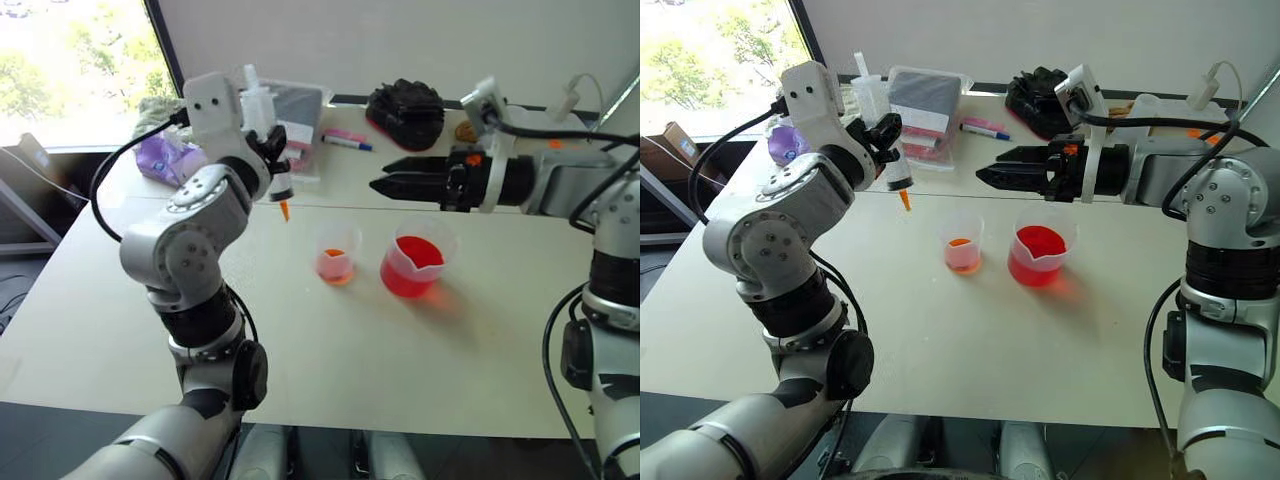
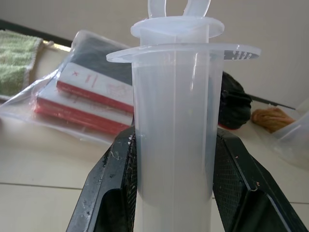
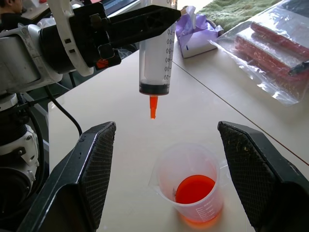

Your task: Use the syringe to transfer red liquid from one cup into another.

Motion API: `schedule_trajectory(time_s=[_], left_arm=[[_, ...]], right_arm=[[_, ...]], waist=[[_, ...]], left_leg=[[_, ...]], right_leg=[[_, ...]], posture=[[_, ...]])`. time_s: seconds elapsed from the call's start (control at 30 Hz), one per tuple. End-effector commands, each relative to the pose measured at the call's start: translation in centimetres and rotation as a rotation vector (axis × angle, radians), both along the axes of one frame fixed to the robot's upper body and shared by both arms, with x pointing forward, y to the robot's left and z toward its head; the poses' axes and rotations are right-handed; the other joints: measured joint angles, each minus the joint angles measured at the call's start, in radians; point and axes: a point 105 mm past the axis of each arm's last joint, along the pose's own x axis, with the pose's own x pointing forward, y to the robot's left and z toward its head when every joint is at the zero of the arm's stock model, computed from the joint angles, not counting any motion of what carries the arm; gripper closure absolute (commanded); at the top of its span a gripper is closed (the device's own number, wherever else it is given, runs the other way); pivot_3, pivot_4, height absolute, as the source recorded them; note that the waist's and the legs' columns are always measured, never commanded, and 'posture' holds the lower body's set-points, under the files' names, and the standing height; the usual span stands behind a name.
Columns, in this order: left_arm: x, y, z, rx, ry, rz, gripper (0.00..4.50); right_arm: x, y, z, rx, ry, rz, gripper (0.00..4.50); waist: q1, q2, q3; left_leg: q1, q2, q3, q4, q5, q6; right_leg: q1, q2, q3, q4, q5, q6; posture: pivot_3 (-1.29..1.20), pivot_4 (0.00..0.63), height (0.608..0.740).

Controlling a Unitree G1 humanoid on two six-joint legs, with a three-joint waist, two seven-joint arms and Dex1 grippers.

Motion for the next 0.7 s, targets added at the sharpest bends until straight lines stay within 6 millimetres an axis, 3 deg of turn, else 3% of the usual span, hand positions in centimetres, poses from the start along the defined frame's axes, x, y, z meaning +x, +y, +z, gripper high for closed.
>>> schedule_trajectory(time_s=[0.03,0.17,0.27,0.37,0.7], left_arm=[[-0.6,0.3,0.8,0.015,0.025,0.002,2.92],[0.3,1.0,-3.3,0.156,0.225,0.009,2.92],[0.5,1.3,-4.0,0.160,0.251,0.011,2.92],[0.7,1.8,-5.9,0.222,0.323,0.028,2.92],[0.7,1.3,-10.2,0.269,0.486,-0.032,2.92]], right_arm=[[-0.4,-0.6,1.1,-0.009,-0.075,-0.006,0.98],[-0.6,-1.6,1.6,-0.059,-0.126,-0.001,0.98],[-0.6,-1.8,1.7,-0.069,-0.133,0.004,0.98],[-1.1,-1.6,1.7,-0.081,-0.144,0.040,0.98],[-2.2,-1.4,1.6,-0.102,-0.186,0.080,0.98]], waist=[[0.000,0.000,0.000],[-0.002,0.000,0.000],[-0.005,0.000,0.000],[-0.004,0.000,0.000],[-0.001,0.000,0.000]], left_leg=[[0.000,0.000,0.000,0.000,0.000,-0.001],[0.000,0.000,0.000,0.000,0.001,-0.001],[0.001,0.000,0.000,0.000,0.001,-0.002],[0.001,0.000,0.000,0.000,0.002,-0.003],[0.001,0.000,0.000,0.000,0.002,-0.004]], right_leg=[[0.000,0.000,0.000,0.000,0.000,0.000],[0.000,0.000,0.000,0.000,0.000,0.000],[0.000,0.000,0.001,0.001,0.000,0.000],[0.000,0.000,0.001,0.001,0.000,0.000],[-0.001,-0.002,0.001,0.000,0.000,0.000]], posture=[[0.00,0.150,0.740],[0.00,0.150,0.740],[0.00,0.150,0.740],[0.00,0.150,0.740],[0.00,0.150,0.740]])
